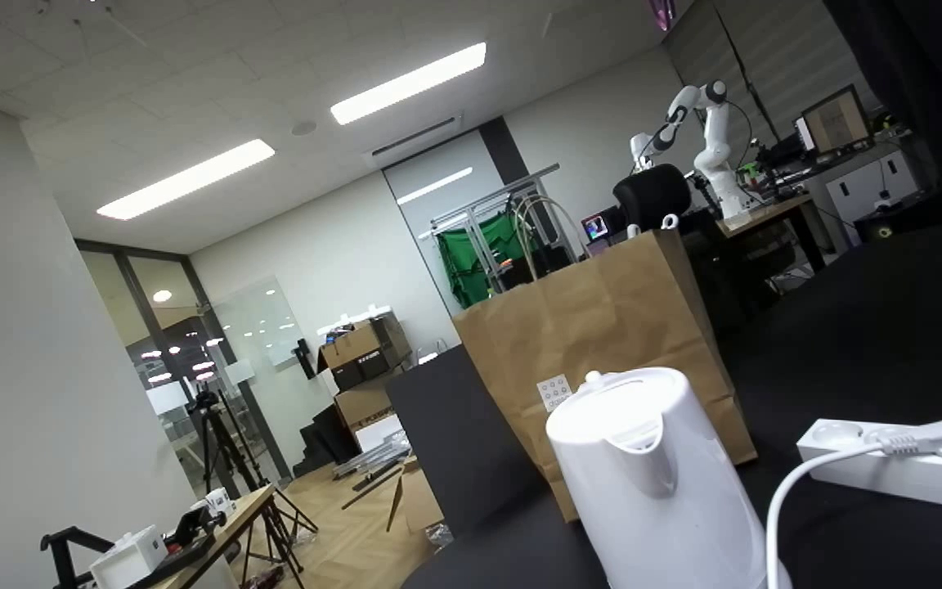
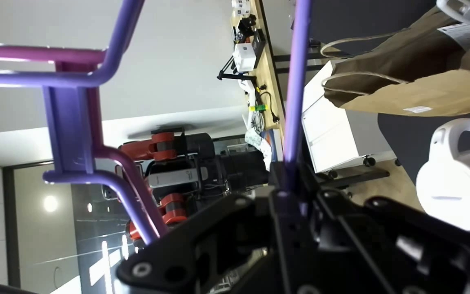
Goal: Put the hangers on the bar
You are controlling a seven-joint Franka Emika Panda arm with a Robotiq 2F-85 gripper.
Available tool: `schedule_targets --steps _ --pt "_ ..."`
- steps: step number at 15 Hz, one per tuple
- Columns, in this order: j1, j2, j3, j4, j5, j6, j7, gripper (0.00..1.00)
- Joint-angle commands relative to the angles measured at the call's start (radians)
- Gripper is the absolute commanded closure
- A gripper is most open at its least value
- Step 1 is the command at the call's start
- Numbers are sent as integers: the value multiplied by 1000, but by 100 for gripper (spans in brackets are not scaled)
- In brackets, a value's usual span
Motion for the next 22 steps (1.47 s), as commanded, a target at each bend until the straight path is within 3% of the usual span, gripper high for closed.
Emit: schedule_targets --steps 1,13,22 --pt "63 -56 -30 35 -65 21 63 98" --pt "138 -209 8 16 -202 26 161 98" --pt "141 -345 33 -32 -204 -161 150 98"
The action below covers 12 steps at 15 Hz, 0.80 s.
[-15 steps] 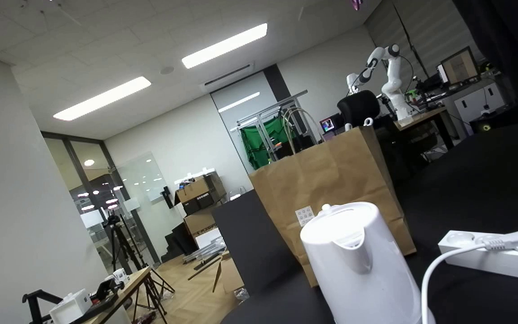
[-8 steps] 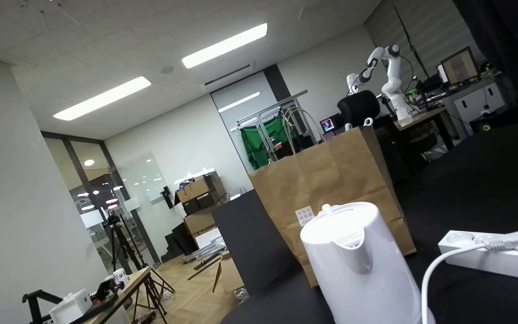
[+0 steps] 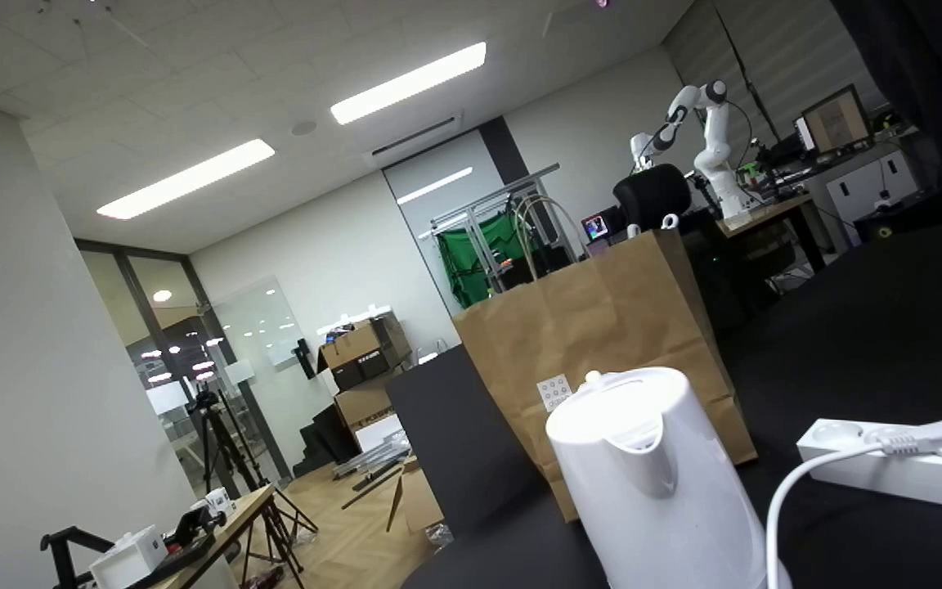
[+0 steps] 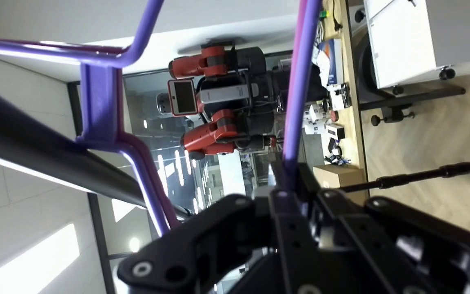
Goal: Put the hangers on the bar
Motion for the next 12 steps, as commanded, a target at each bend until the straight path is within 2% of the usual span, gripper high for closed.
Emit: schedule_targets --steps 1,12 --pt "4 -71 18 -31 -20 -57 3 98" --pt "12 -146 27 -81 -22 -143 -42 98"
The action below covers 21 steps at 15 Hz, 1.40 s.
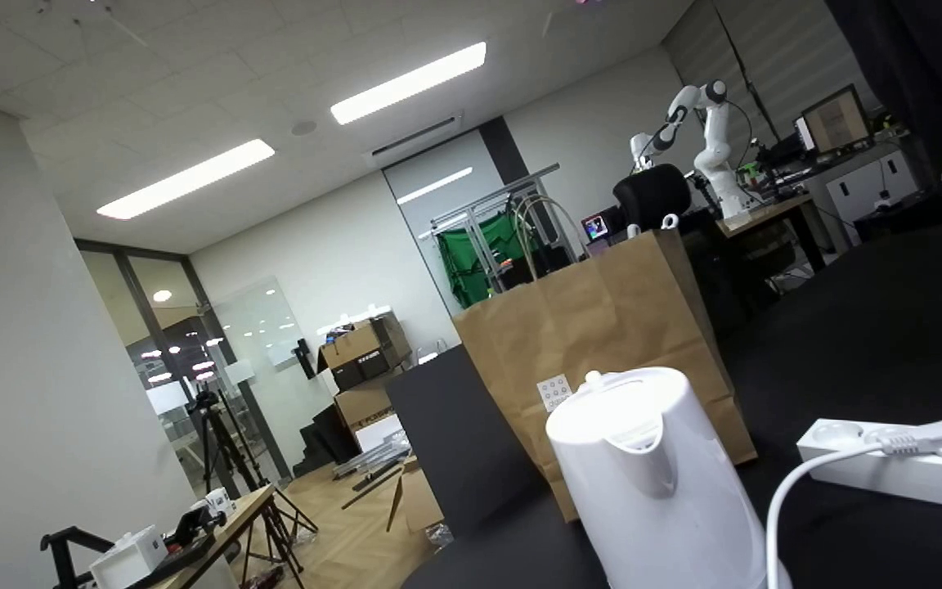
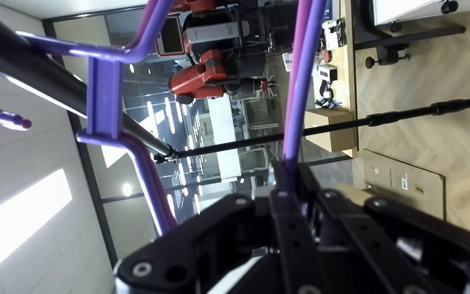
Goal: Put the hangers on the bar
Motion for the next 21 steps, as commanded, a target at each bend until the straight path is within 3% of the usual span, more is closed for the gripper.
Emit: schedule_targets --steps 1,7,12,14,21 --pt "11 -34 5 -12 -16 -10 -30 98" --pt "26 -38 -48 -32 -55 76 -123 98" --pt "90 -77 -115 -65 -116 338 -193 98" --pt "116 -88 -139 -65 -162 392 -196 98" --pt "164 -127 -204 -59 -286 429 -189 98"
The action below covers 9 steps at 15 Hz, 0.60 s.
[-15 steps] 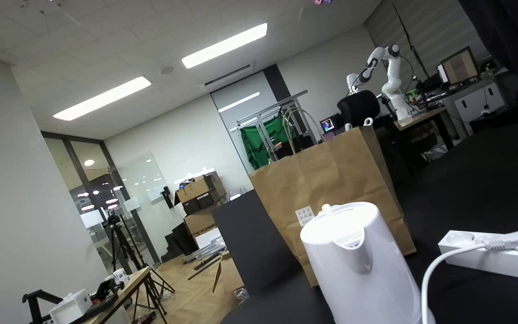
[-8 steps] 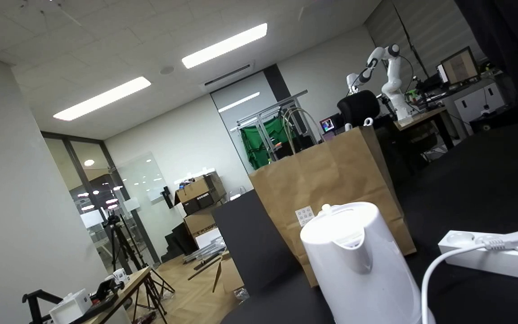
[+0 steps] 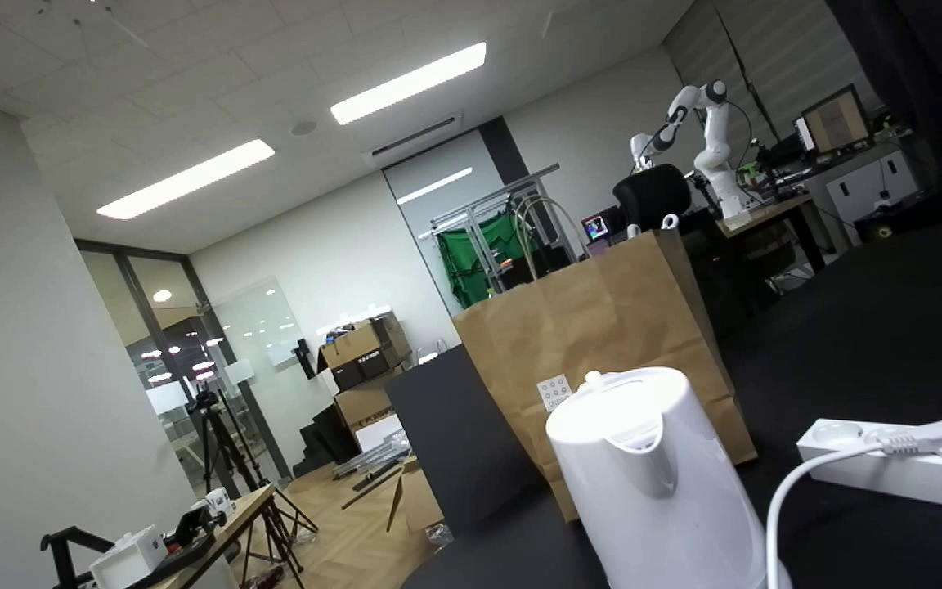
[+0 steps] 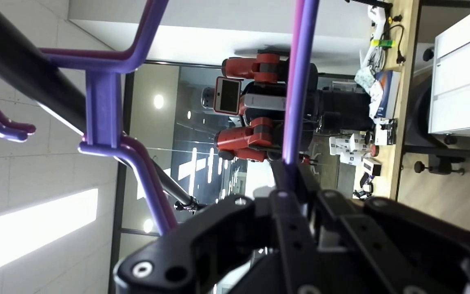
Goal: Put the hangers on the bar
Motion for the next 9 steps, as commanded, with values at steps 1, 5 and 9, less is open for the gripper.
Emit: schedule_targets --steps 1,5,9 --pt "23 -45 -19 5 -55 -11 -15 98" --pt "24 -57 -43 12 -72 -48 -13 98" --pt "39 -35 -50 25 -64 -46 0 98"
